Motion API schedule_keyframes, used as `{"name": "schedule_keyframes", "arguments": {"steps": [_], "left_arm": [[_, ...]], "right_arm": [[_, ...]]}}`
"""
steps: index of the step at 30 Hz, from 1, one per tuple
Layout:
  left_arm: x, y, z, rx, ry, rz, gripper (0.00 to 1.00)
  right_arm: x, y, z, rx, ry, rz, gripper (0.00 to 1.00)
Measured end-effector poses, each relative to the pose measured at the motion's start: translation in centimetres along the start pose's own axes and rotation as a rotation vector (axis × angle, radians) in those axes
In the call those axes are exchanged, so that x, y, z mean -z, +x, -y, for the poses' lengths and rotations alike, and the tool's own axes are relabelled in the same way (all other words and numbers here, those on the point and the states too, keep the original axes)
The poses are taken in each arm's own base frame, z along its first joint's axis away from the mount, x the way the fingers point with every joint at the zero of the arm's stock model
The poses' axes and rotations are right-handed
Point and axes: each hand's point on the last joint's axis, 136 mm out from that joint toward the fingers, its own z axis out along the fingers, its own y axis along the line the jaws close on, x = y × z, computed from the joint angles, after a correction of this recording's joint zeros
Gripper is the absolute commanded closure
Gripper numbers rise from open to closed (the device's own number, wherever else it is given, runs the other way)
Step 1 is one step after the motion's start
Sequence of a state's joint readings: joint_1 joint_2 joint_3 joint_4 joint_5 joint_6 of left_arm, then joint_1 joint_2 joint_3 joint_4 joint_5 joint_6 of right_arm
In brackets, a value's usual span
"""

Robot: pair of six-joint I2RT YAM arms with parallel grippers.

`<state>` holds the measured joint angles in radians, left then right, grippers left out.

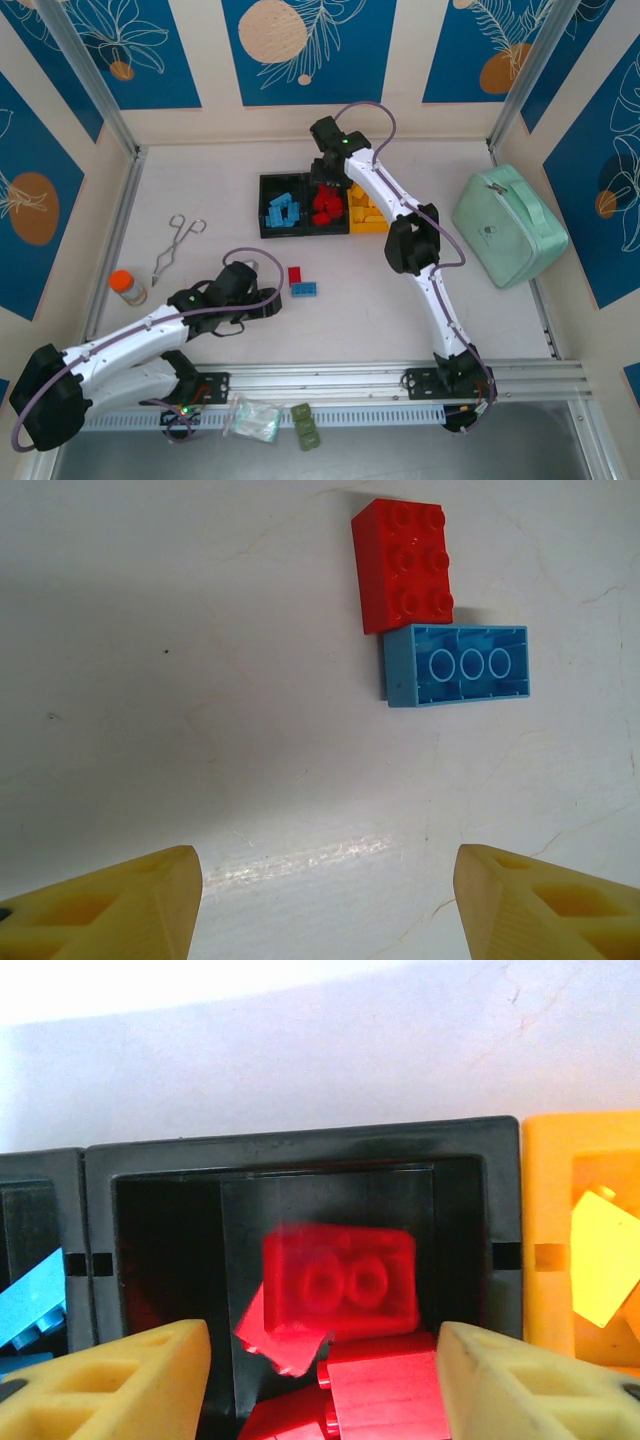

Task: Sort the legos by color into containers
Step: Place the lego in the container.

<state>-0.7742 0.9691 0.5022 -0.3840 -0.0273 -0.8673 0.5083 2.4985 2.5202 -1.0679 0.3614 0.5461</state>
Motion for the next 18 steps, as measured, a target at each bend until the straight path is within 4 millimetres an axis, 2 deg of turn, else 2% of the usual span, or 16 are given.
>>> {"name": "schedule_keyframes", "arguments": {"steps": [7, 10, 12, 14, 18], "left_arm": [[0.0, 0.0, 0.0, 0.0, -0.001, -0.001, 0.33], [0.0, 0.0, 0.0, 0.0, -0.001, -0.001, 0.33], [0.0, 0.0, 0.0, 0.0, 0.0, 0.0, 0.33], [0.1, -0.1, 0.2, 0.0, 0.003, 0.001, 0.34], [0.1, -0.5, 0.8, 0.0, 0.008, -0.001, 0.34]], "right_arm": [[0.1, 0.1, 0.2, 0.009, 0.019, 0.006, 0.36], [0.7, 1.7, 0.3, 0.029, 0.029, -0.014, 0.37], [1.9, 3.2, 0.3, 0.044, 0.024, -0.022, 0.37], [4.0, 4.5, 0.2, 0.056, 0.001, -0.011, 0.37], [9.2, 6.4, -0.2, 0.072, -0.087, 0.056, 0.37]]}}
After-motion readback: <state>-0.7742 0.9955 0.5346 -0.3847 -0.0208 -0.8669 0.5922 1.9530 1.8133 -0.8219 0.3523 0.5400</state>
